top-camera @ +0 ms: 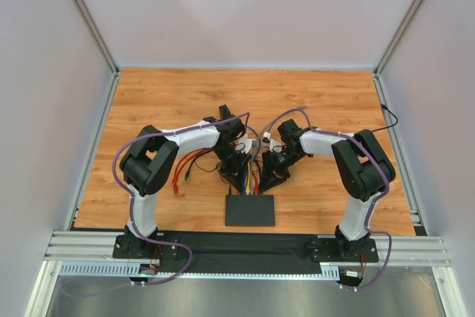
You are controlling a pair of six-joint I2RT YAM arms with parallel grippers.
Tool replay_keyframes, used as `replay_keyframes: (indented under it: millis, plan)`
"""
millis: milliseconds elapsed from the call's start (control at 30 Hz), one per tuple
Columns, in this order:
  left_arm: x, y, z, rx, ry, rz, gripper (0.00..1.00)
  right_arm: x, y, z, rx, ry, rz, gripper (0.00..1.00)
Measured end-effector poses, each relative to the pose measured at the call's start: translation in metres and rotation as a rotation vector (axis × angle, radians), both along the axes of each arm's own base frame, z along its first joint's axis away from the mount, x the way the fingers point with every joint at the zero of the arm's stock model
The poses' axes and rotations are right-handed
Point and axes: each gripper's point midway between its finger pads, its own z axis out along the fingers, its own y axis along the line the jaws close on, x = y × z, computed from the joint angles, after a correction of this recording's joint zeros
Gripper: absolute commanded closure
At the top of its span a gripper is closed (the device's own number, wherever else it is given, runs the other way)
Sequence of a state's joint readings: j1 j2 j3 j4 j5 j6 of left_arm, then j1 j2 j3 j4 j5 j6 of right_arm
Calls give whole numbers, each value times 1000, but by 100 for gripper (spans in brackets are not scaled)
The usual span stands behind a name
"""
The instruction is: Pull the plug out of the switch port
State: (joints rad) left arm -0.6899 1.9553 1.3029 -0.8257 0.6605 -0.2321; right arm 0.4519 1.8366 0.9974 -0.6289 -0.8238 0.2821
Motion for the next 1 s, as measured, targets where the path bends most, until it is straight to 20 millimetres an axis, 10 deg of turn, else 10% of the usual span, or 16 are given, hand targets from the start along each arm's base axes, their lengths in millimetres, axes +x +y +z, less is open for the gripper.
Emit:
replay_keyframes:
  millis: [700, 1000]
  plan:
    - [-26, -10, -9, -13, 46, -73, 85, -15, -2, -17, 2, 42, 9, 69]
    - [-27, -10, -9, -15, 46, -73, 85, -15, 2, -19, 24, 62, 1, 88]
